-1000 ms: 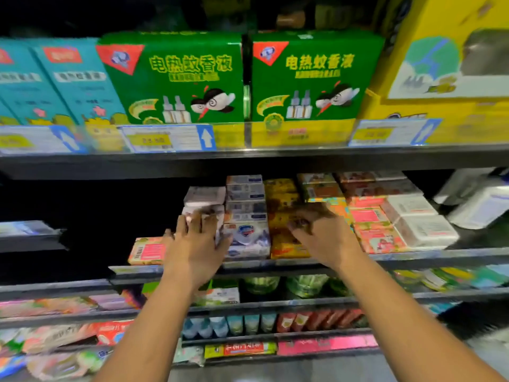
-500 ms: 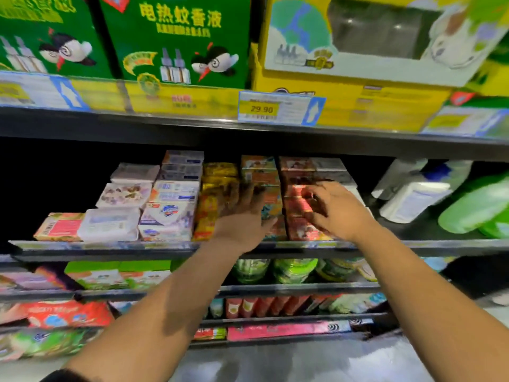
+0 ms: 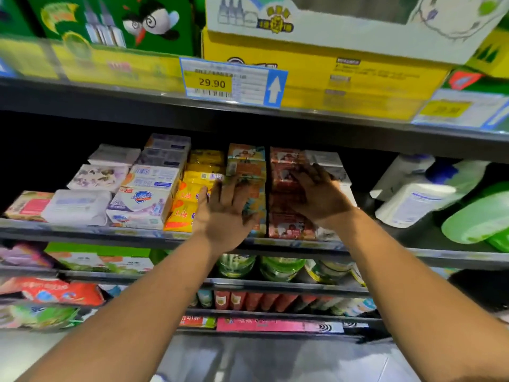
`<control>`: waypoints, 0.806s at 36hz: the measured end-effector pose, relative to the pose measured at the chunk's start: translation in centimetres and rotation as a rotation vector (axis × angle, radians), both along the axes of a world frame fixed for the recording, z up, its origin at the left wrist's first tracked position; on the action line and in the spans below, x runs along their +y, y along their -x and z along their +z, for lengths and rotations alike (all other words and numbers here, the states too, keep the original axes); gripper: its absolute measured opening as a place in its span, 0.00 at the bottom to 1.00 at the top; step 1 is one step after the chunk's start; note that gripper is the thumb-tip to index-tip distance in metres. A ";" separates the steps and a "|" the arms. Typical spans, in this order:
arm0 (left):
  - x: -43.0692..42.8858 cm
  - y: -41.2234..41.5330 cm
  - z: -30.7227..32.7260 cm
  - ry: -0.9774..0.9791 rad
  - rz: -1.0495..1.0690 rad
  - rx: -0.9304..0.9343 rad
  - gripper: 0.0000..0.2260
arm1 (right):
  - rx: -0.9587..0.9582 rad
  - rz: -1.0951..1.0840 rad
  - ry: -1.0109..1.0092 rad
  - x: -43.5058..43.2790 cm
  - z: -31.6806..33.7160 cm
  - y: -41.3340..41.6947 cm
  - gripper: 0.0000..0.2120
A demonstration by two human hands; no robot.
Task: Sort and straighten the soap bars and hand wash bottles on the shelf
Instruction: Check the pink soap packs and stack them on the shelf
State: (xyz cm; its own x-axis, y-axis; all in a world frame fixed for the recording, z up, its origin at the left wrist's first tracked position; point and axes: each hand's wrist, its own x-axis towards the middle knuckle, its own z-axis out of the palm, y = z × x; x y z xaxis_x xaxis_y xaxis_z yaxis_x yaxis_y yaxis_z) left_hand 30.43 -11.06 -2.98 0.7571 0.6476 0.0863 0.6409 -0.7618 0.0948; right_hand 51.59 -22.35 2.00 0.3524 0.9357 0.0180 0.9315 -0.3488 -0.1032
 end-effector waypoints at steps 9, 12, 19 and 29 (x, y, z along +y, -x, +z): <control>-0.4 -0.3 1.6 0.061 0.035 0.142 0.32 | -0.041 -0.056 0.012 -0.3 0.1 -0.2 0.39; -0.3 -0.3 1.7 0.063 0.047 0.184 0.33 | -0.066 -0.053 0.041 -0.1 0.3 -0.1 0.40; -0.2 -0.4 2.2 0.110 0.047 0.212 0.36 | -0.002 -0.054 0.117 1.6 1.4 -0.8 0.33; -0.1 -0.8 2.8 0.131 0.050 0.280 0.37 | -0.146 -0.131 0.079 2.8 2.3 -0.9 0.34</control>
State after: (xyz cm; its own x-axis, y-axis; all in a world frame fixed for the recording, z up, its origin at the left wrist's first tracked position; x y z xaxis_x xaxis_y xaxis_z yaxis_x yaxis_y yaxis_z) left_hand 31.20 -11.21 -0.20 0.7063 0.6767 -0.2079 0.6925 -0.7214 0.0045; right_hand 52.49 -19.55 4.30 0.4697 0.8828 0.0062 0.8810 -0.4692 0.0616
